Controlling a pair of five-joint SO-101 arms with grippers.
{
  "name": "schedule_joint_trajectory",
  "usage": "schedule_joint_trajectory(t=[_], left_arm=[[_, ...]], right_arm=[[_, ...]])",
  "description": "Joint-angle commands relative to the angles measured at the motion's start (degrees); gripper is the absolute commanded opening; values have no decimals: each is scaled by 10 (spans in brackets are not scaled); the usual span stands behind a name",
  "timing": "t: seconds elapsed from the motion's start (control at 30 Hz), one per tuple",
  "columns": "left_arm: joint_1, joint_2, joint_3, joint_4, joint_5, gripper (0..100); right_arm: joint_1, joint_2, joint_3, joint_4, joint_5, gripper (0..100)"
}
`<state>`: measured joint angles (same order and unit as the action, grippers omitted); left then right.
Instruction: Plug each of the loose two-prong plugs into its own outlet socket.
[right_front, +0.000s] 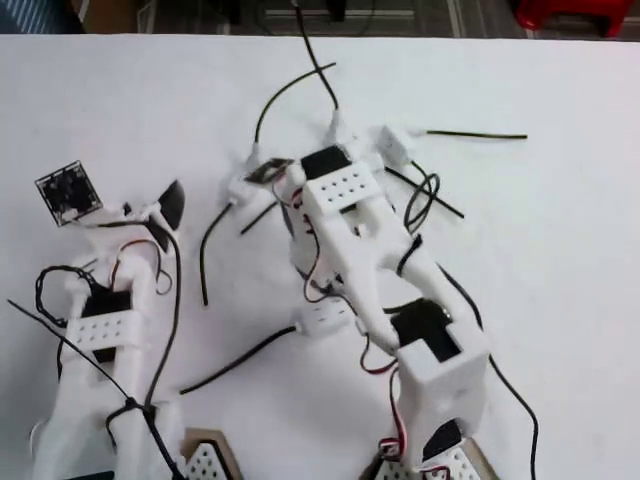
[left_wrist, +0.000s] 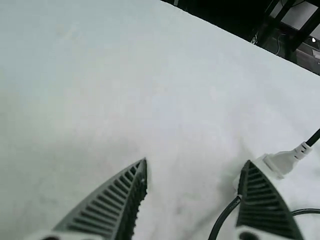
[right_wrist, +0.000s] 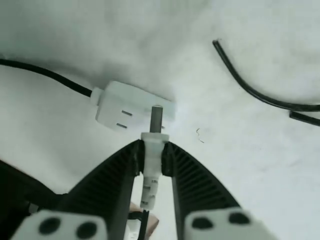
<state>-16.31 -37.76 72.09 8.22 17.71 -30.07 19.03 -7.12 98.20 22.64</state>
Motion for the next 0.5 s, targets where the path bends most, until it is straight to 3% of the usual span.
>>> schedule_joint_trajectory(t=[0.0, 0.17, 0.3, 0.47], left_arm=[[5, -16, -4, -11, 0, 290], [31, -18, -5, -12, -4, 290], [60, -18, -2, -32, -51, 290], [68, -21, 5, -40, -58, 290]], right_arm=[[-5, 7, -3, 9, 9, 17], [-5, -47, -7, 7, 52, 18], [-24, -179, -37, 7, 58, 18], [-27, -352, -104, 6, 62, 18]])
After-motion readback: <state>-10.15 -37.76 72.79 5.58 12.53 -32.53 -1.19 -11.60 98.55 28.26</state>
